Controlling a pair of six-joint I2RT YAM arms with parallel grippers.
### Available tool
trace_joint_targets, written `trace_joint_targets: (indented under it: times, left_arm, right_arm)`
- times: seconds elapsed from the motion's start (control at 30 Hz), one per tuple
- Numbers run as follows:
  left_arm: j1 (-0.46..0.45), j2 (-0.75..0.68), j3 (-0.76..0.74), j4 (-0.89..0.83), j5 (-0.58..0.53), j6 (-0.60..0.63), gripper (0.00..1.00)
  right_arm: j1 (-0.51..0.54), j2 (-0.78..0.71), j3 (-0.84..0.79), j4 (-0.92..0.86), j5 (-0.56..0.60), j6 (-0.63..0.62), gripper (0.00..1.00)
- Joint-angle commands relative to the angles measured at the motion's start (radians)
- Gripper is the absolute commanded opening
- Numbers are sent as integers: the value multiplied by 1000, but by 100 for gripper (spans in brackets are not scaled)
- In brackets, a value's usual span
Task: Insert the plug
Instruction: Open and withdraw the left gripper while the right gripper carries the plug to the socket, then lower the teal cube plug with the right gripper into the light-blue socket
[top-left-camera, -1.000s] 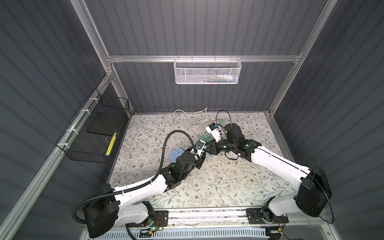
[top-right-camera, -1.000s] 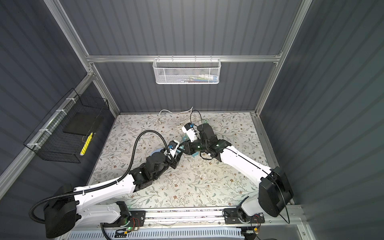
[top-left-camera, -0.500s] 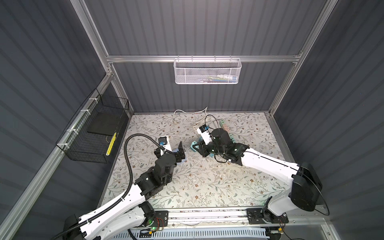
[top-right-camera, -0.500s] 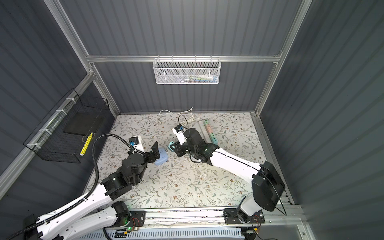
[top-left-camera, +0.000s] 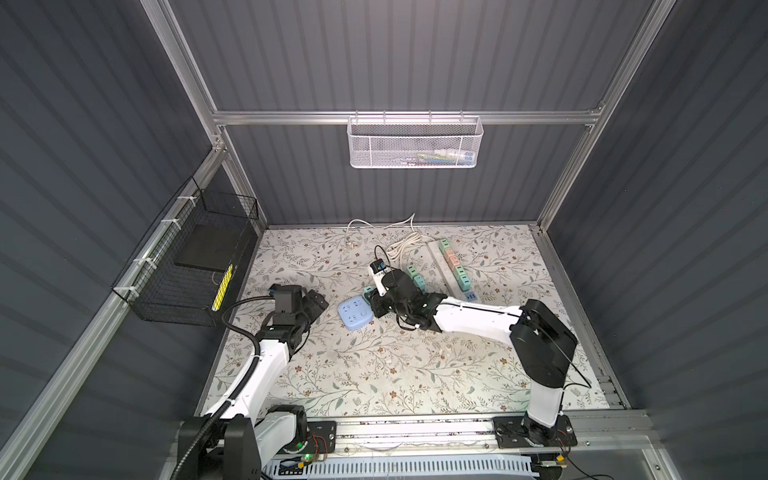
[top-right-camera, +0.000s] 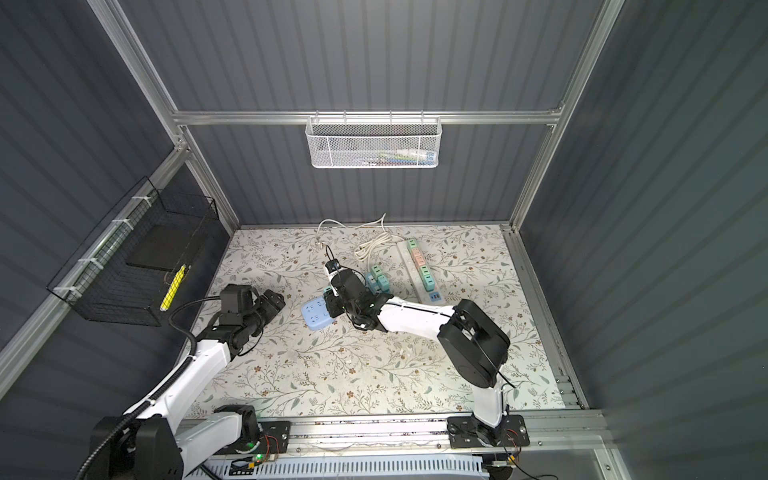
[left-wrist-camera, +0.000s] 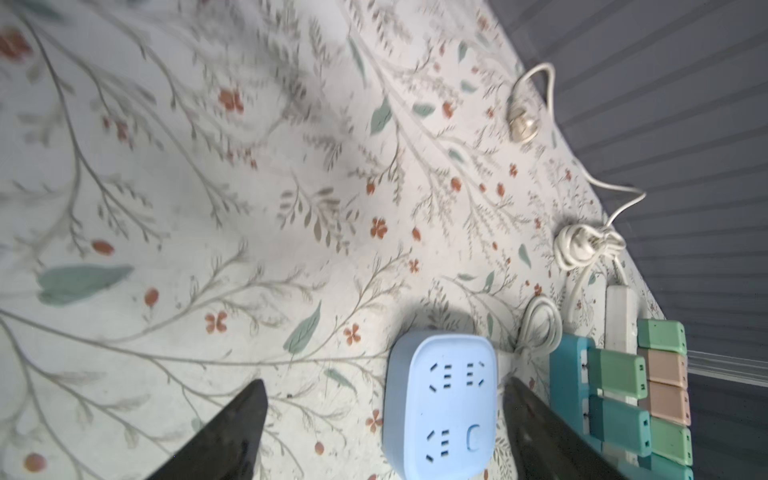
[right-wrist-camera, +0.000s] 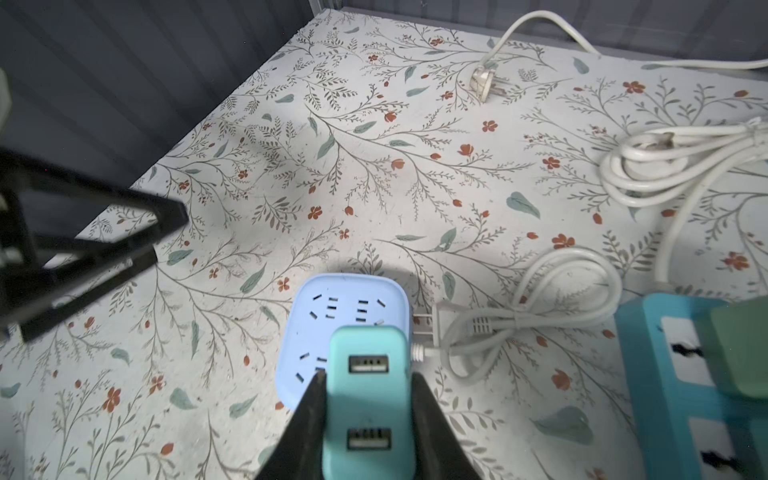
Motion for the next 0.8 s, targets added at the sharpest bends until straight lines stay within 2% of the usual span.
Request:
trace_joint_targets:
  times: [0.0,0.33,0.47,0.77]
  left_arm:
    - [19,26,-13,31,102,-101,91]
    - [32,63,-28,28,135,-89,93]
    - [39,65,-24,18,126,-67,94]
    - [47,70,-11,12,126,-51,95]
  right_arm:
    - [8,48,58,38,61,22,27]
    - [21,196,194,15,71,55,27]
    - [22,241,268,-47,57,57,27]
    - [39,245,265,-90,70,56,27]
